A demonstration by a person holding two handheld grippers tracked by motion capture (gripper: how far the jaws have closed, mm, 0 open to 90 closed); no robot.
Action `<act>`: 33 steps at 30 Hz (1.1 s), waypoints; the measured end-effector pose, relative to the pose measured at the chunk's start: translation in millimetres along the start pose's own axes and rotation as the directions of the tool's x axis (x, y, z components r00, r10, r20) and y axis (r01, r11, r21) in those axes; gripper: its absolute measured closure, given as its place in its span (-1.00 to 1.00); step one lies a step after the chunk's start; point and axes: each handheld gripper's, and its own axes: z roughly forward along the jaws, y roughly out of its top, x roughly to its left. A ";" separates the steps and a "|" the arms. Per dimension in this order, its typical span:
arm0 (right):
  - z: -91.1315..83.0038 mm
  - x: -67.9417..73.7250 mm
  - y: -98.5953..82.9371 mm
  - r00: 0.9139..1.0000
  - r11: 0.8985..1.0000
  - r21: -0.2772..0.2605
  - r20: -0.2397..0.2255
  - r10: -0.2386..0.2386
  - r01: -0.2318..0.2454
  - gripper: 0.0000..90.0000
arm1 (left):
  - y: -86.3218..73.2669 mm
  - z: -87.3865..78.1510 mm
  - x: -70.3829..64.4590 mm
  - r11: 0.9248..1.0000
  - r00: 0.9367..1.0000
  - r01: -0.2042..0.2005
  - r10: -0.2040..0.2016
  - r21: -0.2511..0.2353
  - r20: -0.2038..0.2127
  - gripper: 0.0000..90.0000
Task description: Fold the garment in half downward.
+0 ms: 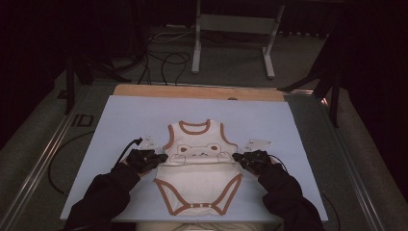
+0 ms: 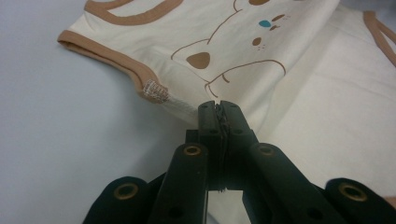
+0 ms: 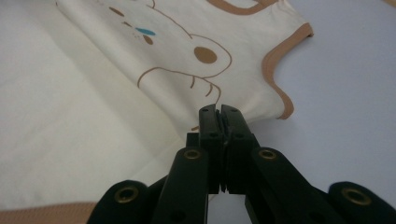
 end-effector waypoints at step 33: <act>-2.3 33.7 -34.8 0.999 0.999 0.054 -0.041 0.010 -0.008 0.96 | -36.1 5.8 -19.9 0.998 0.999 0.012 -0.015 0.068 0.049 0.99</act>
